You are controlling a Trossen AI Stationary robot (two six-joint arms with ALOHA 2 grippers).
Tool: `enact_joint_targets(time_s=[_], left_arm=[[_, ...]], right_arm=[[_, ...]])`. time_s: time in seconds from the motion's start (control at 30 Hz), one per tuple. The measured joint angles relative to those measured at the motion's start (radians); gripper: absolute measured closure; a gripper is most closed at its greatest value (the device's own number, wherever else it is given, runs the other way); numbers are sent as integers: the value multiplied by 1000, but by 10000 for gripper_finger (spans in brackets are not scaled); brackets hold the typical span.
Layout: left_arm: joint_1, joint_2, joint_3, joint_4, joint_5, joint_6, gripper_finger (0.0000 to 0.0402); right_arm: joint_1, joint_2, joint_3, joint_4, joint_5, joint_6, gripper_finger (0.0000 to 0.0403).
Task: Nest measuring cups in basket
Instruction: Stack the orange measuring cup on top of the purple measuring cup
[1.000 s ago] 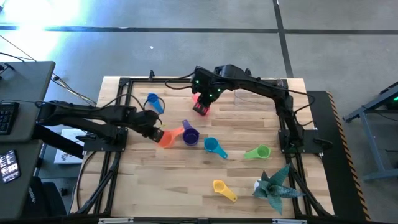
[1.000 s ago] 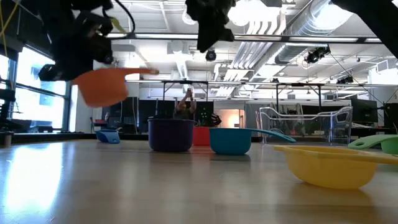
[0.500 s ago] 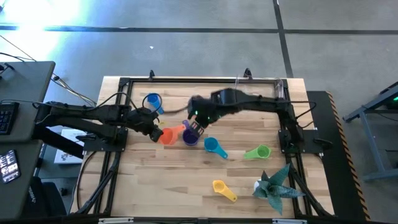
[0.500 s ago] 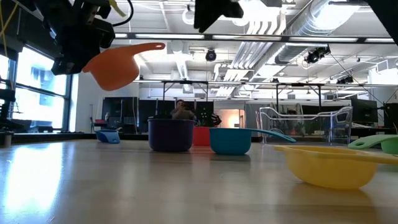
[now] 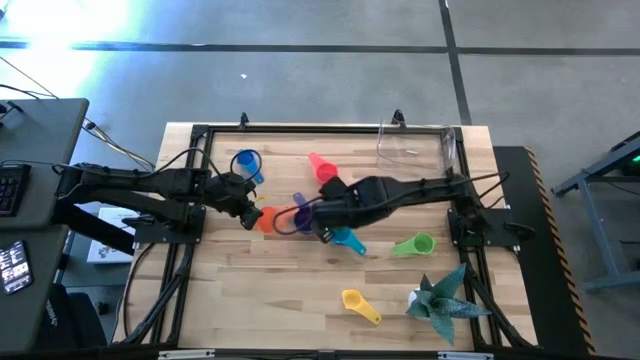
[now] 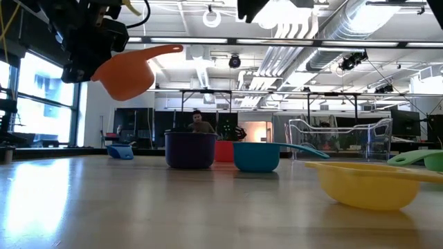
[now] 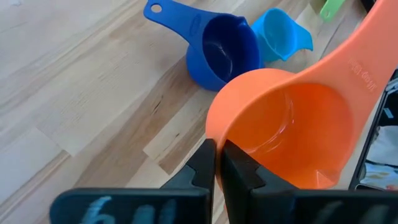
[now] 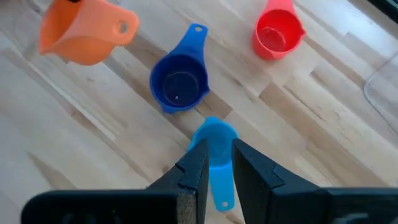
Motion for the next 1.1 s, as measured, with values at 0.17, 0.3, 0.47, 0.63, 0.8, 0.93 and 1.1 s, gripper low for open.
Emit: enact_joint_targets(time_s=[0.17,0.3,0.47,0.63,0.8,0.93,1.1], left_arm=[[0,0,0,0,1,6,396],[0,0,0,0,5,6,395],[0,0,0,0,5,5,395],[0,0,0,0,5,-1,395],[0,0,0,0,4,-2,395],[0,0,0,0,-3,-4,395],[0,0,0,8,-12,-21,395]], right_arm=[[15,0,-51,0,40,23,342],[13,1,-150,6,31,24,342],[6,-6,-268,64,-13,32,342],[4,-60,-406,240,-14,39,342],[4,-165,-594,415,-14,70,342],[-1,-287,-791,608,-12,94,342],[-12,-427,-1037,991,-5,111,342]])
